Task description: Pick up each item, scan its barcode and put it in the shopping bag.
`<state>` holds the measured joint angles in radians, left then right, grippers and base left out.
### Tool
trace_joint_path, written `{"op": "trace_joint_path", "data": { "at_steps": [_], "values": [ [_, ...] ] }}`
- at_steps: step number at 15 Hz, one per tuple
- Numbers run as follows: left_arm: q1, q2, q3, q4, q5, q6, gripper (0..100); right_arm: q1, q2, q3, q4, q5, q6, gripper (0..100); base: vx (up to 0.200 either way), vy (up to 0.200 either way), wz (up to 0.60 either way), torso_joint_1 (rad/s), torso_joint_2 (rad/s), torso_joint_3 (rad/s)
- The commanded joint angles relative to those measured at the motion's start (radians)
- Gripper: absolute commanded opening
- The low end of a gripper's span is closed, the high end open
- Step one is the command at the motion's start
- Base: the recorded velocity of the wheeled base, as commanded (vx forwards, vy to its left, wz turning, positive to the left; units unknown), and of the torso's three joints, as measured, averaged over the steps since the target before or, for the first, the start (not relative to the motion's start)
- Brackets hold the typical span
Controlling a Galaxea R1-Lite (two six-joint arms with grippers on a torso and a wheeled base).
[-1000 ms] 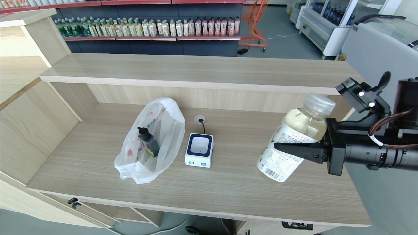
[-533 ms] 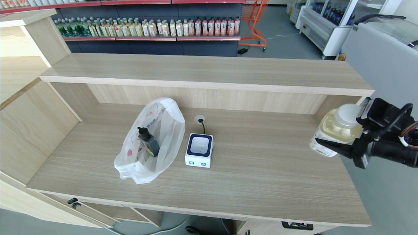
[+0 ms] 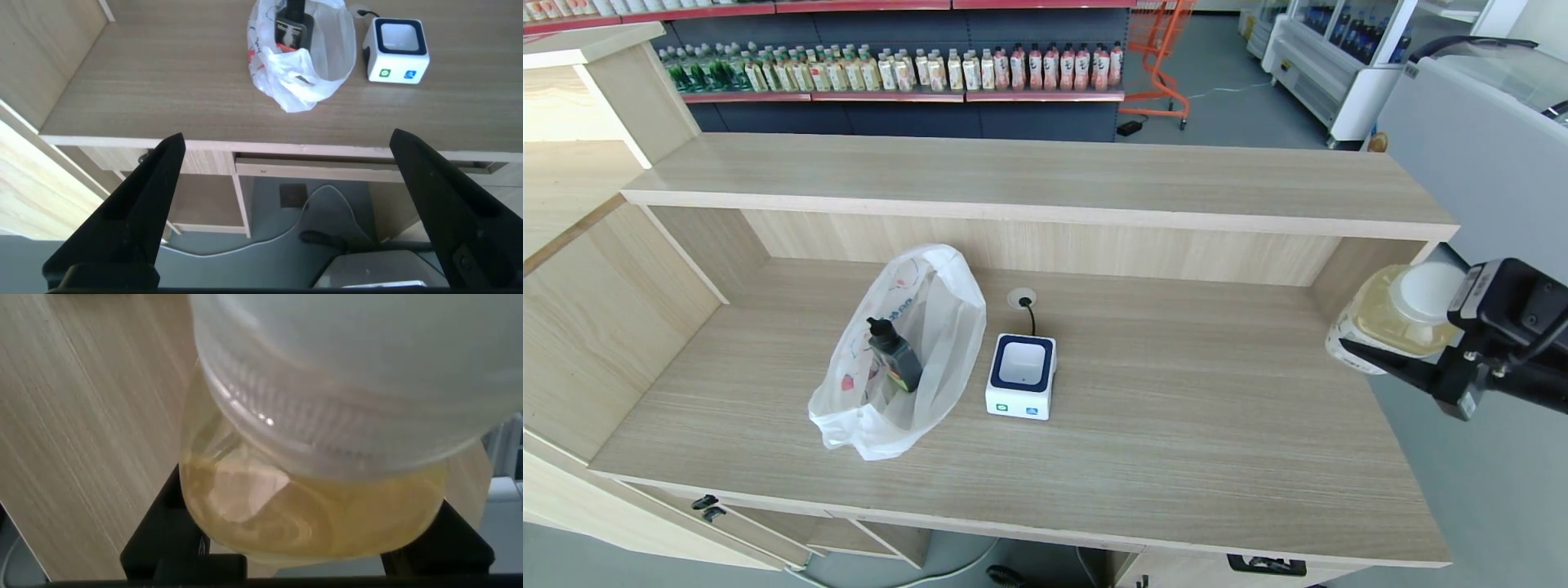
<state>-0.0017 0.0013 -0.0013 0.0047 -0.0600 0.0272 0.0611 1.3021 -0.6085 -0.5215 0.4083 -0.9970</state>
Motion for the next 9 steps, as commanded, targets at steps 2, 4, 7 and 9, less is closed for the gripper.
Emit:
{"op": "trace_joint_path", "data": {
  "at_steps": [2, 4, 7, 9],
  "values": [
    [0.000, -0.001, 0.000, 0.000, 0.000, 0.002, 100, 0.005, -0.058, 0.053, 0.000, 0.006, 0.009, 0, 0.000, 0.100, 0.00, 0.001, 0.00, 0.001],
    [0.000, -0.001, 0.000, 0.000, 0.000, 0.003, 100, 0.005, -0.072, 0.065, 0.000, 0.009, 0.052, 0, 0.000, 0.100, 0.00, 0.001, 0.00, 0.001],
    [0.000, 0.000, 0.000, 0.000, 0.000, 0.002, 100, 0.006, -0.072, 0.067, 0.000, 0.026, 0.072, 0, 0.000, 0.200, 0.00, 0.009, 0.01, 0.002],
    [0.000, 0.000, 0.000, 0.000, 0.000, 0.002, 100, 0.006, -0.069, 0.076, 0.000, 0.050, 0.075, 0, 0.000, 0.200, 0.00, 0.000, 0.00, 0.002]
  ]
}}
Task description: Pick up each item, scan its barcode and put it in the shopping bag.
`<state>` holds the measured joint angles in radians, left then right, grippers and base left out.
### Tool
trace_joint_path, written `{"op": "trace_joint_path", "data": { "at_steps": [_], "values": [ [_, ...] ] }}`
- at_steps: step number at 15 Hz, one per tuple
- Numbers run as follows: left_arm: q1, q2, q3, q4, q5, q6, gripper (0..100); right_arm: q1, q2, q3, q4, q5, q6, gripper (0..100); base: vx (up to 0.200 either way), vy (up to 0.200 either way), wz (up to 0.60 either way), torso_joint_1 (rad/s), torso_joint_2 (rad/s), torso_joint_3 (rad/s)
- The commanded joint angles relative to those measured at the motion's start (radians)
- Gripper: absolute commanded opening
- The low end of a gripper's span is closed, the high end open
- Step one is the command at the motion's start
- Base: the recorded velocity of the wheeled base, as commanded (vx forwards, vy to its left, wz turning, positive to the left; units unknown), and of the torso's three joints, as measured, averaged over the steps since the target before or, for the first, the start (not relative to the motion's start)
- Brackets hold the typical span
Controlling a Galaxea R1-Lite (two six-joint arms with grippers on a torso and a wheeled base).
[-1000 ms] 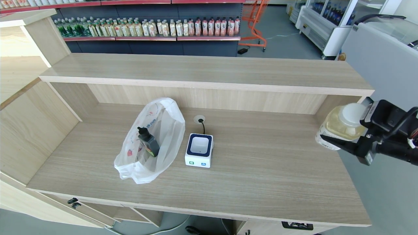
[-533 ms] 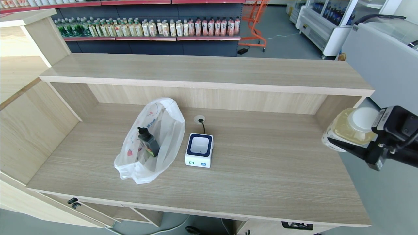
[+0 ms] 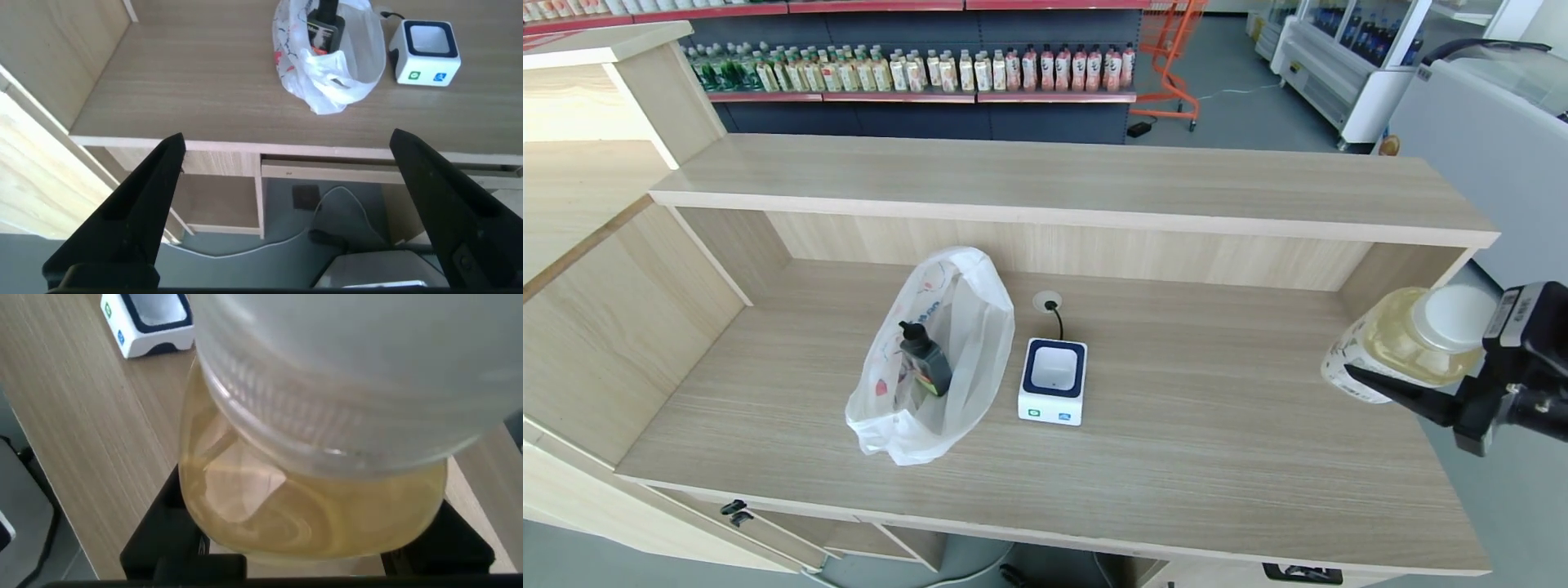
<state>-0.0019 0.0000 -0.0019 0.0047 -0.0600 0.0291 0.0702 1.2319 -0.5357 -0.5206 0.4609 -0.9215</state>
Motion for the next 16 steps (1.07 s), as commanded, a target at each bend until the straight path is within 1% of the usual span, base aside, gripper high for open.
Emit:
{"op": "trace_joint_path", "data": {
  "at_steps": [1, 6, 7, 13, 15, 16],
  "values": [
    [0.000, 0.002, 0.000, 0.000, 0.000, 0.000, 100, -0.003, 0.006, 0.002, -0.001, 0.013, 0.010, 0, 0.000, 0.200, 0.00, 0.002, 0.00, 0.002],
    [0.000, 0.002, 0.000, 0.000, 0.000, 0.000, 100, -0.003, 0.086, -0.039, -0.004, 0.032, 0.039, 0, 0.000, 0.200, 0.00, 0.003, 0.00, 0.000],
    [0.000, 0.002, 0.000, 0.000, 0.000, 0.000, 100, -0.003, 0.100, -0.049, -0.004, 0.033, 0.039, 0, 0.200, 0.000, 0.00, 0.002, 0.00, 0.012],
    [0.000, 0.002, 0.000, 0.000, 0.000, 0.000, 100, -0.003, 0.210, -0.109, -0.007, 0.075, 0.033, 0, 0.000, 0.000, 0.00, 0.000, 0.00, 0.000],
    [0.000, 0.002, 0.000, 0.000, 0.000, 0.000, 100, 0.010, 0.233, -0.109, -0.036, 0.078, 0.035, 0, 0.200, 0.000, 0.00, 0.005, 0.00, 0.002],
    [0.000, 0.002, 0.000, 0.000, 0.000, 0.000, 100, 0.019, 0.251, -0.107, -0.062, 0.101, 0.035, 0, 0.200, 0.000, 0.00, -0.017, -0.01, 0.002]
  ]
}}
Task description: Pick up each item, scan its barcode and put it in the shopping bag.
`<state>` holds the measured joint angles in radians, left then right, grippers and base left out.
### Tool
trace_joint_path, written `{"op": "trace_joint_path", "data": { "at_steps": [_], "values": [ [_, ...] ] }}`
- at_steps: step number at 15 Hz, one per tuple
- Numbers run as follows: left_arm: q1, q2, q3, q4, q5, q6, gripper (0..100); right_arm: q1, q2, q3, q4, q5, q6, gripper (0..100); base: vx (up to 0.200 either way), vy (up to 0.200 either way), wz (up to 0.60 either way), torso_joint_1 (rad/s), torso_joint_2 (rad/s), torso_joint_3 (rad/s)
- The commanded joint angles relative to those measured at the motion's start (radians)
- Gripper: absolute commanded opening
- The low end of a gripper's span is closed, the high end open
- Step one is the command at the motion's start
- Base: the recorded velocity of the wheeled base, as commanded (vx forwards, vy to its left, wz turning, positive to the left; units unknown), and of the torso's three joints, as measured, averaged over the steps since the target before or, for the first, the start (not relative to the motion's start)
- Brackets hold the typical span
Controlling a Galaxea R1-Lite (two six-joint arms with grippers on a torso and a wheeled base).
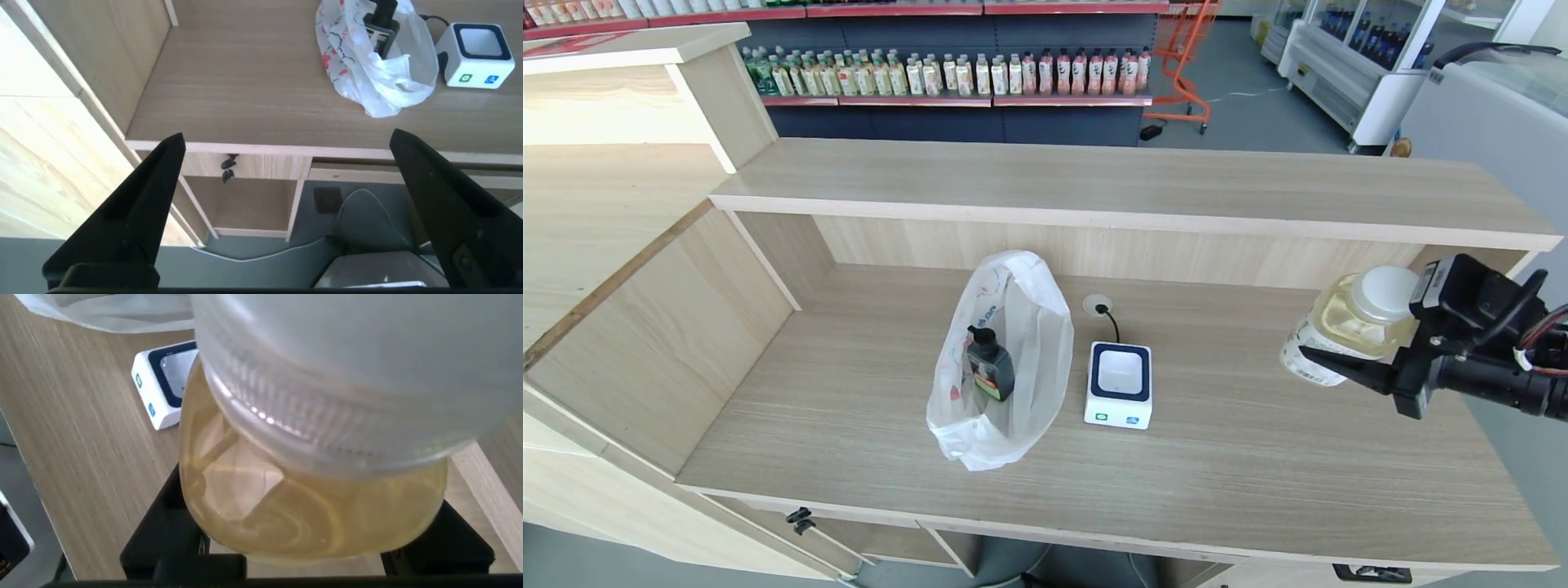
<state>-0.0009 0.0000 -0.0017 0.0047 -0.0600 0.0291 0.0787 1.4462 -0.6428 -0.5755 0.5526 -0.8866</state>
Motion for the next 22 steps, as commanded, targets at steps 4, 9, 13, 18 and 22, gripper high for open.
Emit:
{"op": "trace_joint_path", "data": {
  "at_steps": [4, 9, 13, 18, 22],
  "values": [
    [-0.001, 0.000, 0.000, 0.000, 0.000, 0.000, 100, 0.042, 0.091, -0.002, -0.044, 0.060, 0.005, 0, 0.100, 0.000, 0.00, 0.005, 0.00, 0.004],
    [-0.001, 0.002, 0.000, 0.000, 0.000, -0.002, 100, 0.085, 0.174, 0.006, -0.113, 0.167, -0.002, 0, 0.000, 0.000, 0.00, 0.000, 0.00, 0.000],
    [-0.001, 0.000, 0.002, 0.000, 0.000, -0.002, 100, 0.085, 0.306, 0.005, -0.270, 0.233, -0.094, 0, 0.000, 0.000, 0.00, 0.000, 0.00, 0.000],
    [-0.001, 0.000, 0.000, 0.000, 0.000, -0.002, 100, 0.110, 0.407, 0.006, -0.326, 0.287, -0.189, 0, 0.000, 0.000, 0.00, 0.000, 0.00, 0.000],
    [-0.001, 0.000, 0.000, 0.000, 0.000, -0.002, 100, 0.133, 0.510, -0.031, -0.391, 0.320, -0.239, 0, 0.000, 0.000, 0.00, 0.000, 0.00, 0.000]
  ]
}}
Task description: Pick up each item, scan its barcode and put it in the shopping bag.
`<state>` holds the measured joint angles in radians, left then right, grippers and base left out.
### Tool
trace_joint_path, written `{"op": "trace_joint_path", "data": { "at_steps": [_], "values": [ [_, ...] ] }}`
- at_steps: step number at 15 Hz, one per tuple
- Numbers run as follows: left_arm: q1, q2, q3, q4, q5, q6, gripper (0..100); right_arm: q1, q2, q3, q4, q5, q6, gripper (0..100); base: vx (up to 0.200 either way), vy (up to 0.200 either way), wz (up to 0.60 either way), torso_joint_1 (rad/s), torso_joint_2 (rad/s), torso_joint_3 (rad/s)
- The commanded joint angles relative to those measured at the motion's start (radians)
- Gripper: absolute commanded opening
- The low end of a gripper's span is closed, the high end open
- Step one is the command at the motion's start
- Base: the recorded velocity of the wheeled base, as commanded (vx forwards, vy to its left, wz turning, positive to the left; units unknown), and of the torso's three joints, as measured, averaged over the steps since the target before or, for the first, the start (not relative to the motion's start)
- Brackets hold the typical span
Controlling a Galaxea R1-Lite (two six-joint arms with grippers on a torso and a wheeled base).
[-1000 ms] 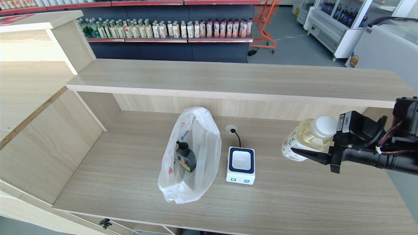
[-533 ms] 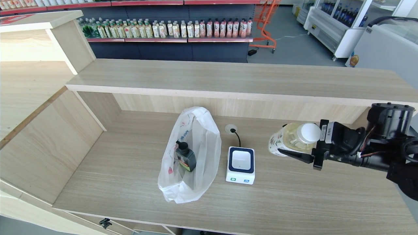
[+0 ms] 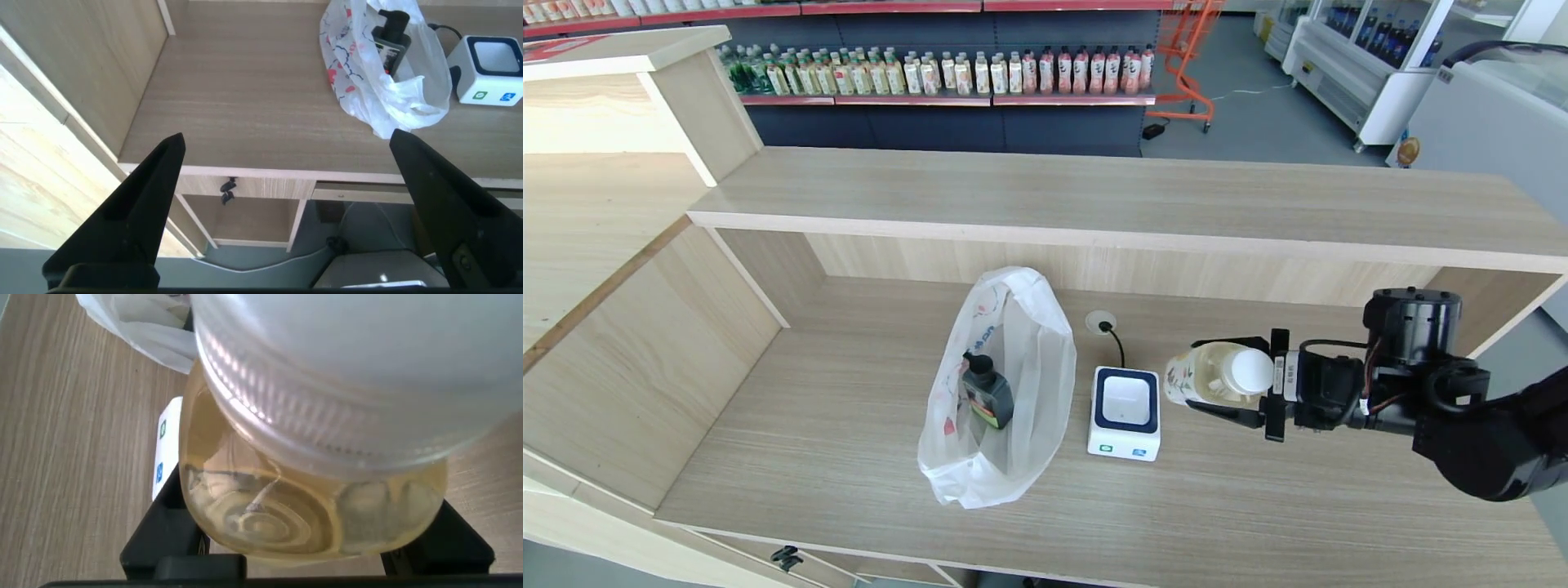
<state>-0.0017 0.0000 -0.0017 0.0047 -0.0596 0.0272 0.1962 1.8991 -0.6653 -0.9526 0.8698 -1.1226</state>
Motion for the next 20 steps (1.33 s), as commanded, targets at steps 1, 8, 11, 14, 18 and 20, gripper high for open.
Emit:
{"op": "trace_joint_path", "data": {
  "at_steps": [1, 8, 11, 14, 18, 20],
  "values": [
    [0.000, 0.002, 0.000, 0.000, 0.000, 0.000, 100, 0.025, 0.087, -0.011, -0.057, 0.005, -0.002, 0, 0.000, 0.000, 0.00, 0.000, 0.00, 0.000],
    [0.000, 0.000, 0.002, 0.000, 0.000, 0.000, 100, 0.051, 0.204, -0.112, -0.112, 0.009, 0.006, 0, 0.000, 0.000, 0.00, 0.000, 0.00, 0.000],
    [0.000, 0.002, 0.000, 0.000, 0.000, 0.000, 100, 0.080, 0.250, -0.181, -0.112, 0.009, 0.024, 0, 0.000, 0.000, 0.00, 0.000, 0.00, 0.000],
    [0.000, 0.000, 0.000, 0.000, 0.000, 0.000, 100, 0.092, 0.290, -0.206, -0.118, 0.015, 0.027, 0, 0.000, 0.000, 0.00, 0.000, 0.00, 0.000],
    [0.000, 0.000, 0.000, 0.000, 0.000, 0.000, 100, 0.092, 0.310, -0.212, -0.146, 0.034, 0.027, 0, 0.000, 0.000, 0.00, 0.000, 0.00, 0.000],
    [0.000, 0.002, 0.002, 0.000, 0.000, 0.000, 100, 0.092, 0.307, -0.212, -0.146, 0.034, 0.029, 0, 0.000, 0.000, 0.00, 0.000, 0.00, 0.000]
  ]
}}
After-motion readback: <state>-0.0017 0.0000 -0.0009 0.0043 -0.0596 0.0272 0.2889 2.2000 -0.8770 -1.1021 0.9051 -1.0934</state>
